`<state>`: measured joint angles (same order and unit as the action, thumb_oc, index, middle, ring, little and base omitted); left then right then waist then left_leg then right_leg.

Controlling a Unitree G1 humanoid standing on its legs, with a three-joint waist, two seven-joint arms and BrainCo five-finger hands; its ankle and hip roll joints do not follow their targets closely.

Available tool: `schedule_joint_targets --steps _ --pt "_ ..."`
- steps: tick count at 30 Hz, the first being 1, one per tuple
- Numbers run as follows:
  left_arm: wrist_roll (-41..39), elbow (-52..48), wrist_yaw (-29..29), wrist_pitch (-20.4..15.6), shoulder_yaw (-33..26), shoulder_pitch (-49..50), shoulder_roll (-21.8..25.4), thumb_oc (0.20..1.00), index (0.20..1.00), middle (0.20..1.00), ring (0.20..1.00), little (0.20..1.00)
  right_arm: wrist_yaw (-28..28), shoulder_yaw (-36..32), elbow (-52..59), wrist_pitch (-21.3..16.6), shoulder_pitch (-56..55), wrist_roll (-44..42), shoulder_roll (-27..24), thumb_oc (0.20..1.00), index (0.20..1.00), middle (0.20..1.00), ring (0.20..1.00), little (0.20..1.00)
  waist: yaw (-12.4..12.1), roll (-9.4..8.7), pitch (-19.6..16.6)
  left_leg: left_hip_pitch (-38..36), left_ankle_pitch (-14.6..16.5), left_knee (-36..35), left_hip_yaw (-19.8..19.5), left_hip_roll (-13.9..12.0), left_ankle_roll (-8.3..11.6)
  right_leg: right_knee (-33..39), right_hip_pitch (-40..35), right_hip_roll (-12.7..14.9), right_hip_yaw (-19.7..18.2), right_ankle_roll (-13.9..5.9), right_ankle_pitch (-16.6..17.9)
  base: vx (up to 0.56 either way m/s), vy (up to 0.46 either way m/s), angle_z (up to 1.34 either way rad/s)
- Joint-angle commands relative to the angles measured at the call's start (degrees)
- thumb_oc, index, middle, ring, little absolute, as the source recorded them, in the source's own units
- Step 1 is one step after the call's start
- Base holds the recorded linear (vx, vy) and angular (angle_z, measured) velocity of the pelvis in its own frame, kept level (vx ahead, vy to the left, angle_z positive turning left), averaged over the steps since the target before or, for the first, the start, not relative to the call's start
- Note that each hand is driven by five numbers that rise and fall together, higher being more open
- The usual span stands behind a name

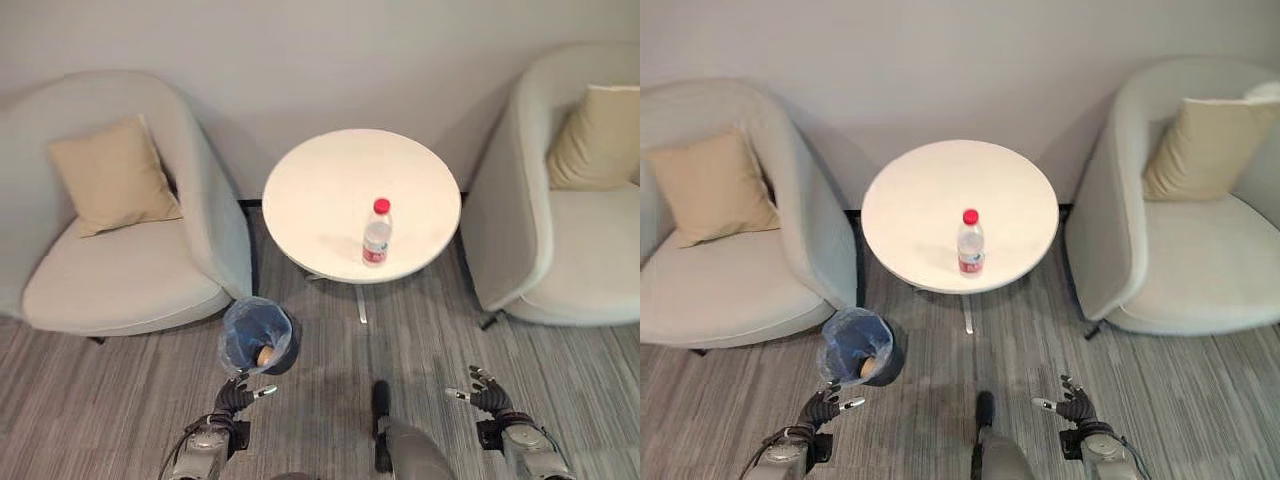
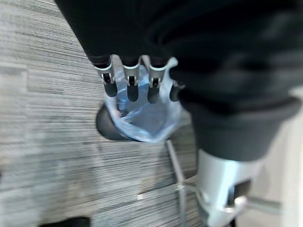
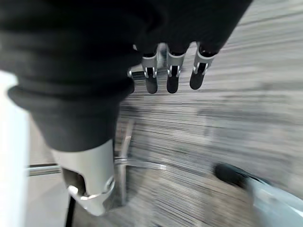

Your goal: Gather garbage on tea table into small bin, then transfer packed bag to large trash can.

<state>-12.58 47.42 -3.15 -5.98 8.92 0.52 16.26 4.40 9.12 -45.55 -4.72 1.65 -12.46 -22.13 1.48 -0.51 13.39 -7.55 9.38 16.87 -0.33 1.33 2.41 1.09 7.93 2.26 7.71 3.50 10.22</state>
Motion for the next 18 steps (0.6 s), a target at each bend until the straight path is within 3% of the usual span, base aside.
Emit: schedule_joint_targets --steps 1,3,7,12,18 --pt "-1.03 -0.29 0.10 -1.43 0.64 -0.87 2.18 1.000 1.000 1.000 1.000 1.000 0.27 0.23 1.85 -1.29 -0.65 -0.64 -2.07 1.000 1.000 1.000 1.000 1.000 1.40 -0.81 -0.72 7.13 -2.93 -3.01 3.46 -3.42 1.91 -2.26 -3.31 2.15 0.09 -7.25 -11.68 0.11 -0.109 0.07" --pt "-0.90 0.18 0.08 -1.25 0.84 -1.26 1.88 1.000 1.000 1.000 1.000 1.000 0.32 0.09 2.54 -1.10 -0.97 -0.12 -2.61 1.000 1.000 1.000 1.000 1.000 1.33 -1.04 -0.90 7.54 -2.47 -5.96 4.68 -3.63 1.56 -1.15 -4.78 2.15 0.83 -7.17 -12.33 0.12 -0.061 0.14" --pt "0.60 0.75 -0.10 -0.87 0.95 -1.21 2.38 1.000 1.000 1.000 1.000 1.000 0.80 0.11 6.20 -1.13 -1.32 1.58 -3.67 1.000 1.000 1.000 1.000 1.000 0.81 -1.61 -1.01 12.30 -7.59 -10.27 7.93 -5.21 2.32 -0.68 -8.76 2.37 1.97 -7.17 -14.38 0.18 0.025 0.29" --pt "1.24 0.87 0.15 -0.56 0.10 0.51 2.36 1.000 1.000 1.000 1.000 1.000 0.40 0.04 9.24 -1.03 -2.14 3.17 -3.53 1.000 1.000 1.000 1.000 1.000 0.32 -1.33 -1.78 10.21 -6.95 -11.78 8.43 -4.82 1.64 -1.34 -11.05 2.24 1.08 -7.63 -15.46 0.18 0.130 -0.16" --pt "1.20 -0.64 0.26 -0.88 -1.03 1.93 3.54 1.000 1.000 1.000 1.000 1.000 0.32 0.24 15.51 -1.72 -1.68 5.36 -3.58 1.000 1.000 1.000 1.000 1.000 -0.50 -1.60 -2.82 8.86 -4.46 -11.86 8.71 -2.63 -0.56 -3.71 -10.27 3.74 -2.45 -9.07 -15.54 0.11 0.158 -0.23"
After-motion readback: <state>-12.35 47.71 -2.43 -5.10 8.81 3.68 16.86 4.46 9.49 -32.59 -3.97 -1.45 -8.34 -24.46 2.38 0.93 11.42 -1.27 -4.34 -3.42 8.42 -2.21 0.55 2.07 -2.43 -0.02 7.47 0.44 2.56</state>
